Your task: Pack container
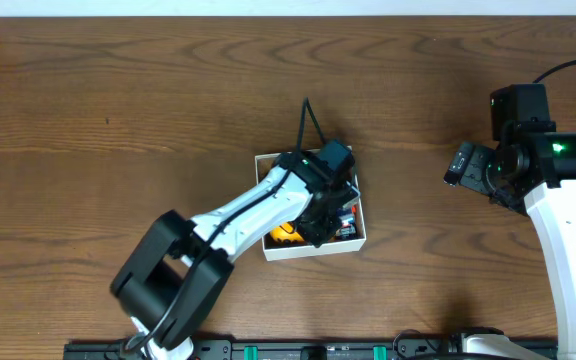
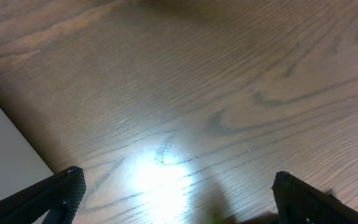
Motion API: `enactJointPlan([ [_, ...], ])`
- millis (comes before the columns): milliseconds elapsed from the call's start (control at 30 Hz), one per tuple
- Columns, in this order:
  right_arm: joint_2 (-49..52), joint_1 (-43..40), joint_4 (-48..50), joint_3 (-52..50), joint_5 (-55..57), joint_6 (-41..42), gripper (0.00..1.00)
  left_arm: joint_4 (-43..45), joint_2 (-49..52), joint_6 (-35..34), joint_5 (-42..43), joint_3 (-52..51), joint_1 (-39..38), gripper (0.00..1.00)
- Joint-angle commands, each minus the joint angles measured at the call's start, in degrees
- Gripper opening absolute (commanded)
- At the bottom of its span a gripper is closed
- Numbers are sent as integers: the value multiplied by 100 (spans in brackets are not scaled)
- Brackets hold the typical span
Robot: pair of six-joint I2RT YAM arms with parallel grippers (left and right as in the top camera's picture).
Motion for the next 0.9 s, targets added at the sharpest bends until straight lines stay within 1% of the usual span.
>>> enactJointPlan([
  [0, 22, -48, -11, -28, 81, -68, 99, -81, 417, 7, -221, -76, 20, 19],
  [33, 22, -48, -17, -28, 81, -68, 99, -109, 424, 9, -223, -76, 20, 19],
  [67, 22, -48, -20, -28, 81, -68, 99, -144, 422, 11, -225, -74, 20, 13],
  [100, 22, -48, -22, -28, 81, -70, 99, -160, 400, 17, -227, -74, 20, 11],
  [300, 22, -48, -22, -28, 81, -68, 99, -299, 76, 101, -275, -68, 42, 10],
  [367, 22, -48, -22, -28, 81, -68, 99, -396, -103, 98, -428, -63, 48, 13],
  [400, 22, -48, -22, -28, 81, -68, 99, -442, -192, 98, -511, -63, 48, 17],
  [433, 22, -48, -22, -28, 81, -68, 99, -503, -308, 98, -621, -63, 46, 28],
  [500, 22, -48, -22, -28, 81, -68, 99, -605, -535, 103, -758, -63, 48, 32],
  [533, 22, -48, -20, -28, 81, -68, 99, -647, -662, 98, -813, -63, 48, 36],
  [600, 22, -48, -20, -28, 81, -68, 99, -704, -896, 98, -905, -63, 46, 48],
  [633, 22, -48, -20, -28, 81, -68, 99, -710, -1001, 96, -946, -63, 48, 53],
  [700, 22, -48, -20, -28, 81, -66, 99, -726, -1224, 98, -986, -63, 48, 56],
  [767, 22, -48, -20, -28, 81, -68, 99, -726, -1401, 98, -986, -63, 48, 67],
  [800, 22, -48, -20, -28, 81, -68, 99, -726, -1475, 96, -1005, -63, 48, 70],
  [867, 22, -48, -20, -28, 81, -68, 99, -728, -1582, 96, -1056, -63, 48, 72],
])
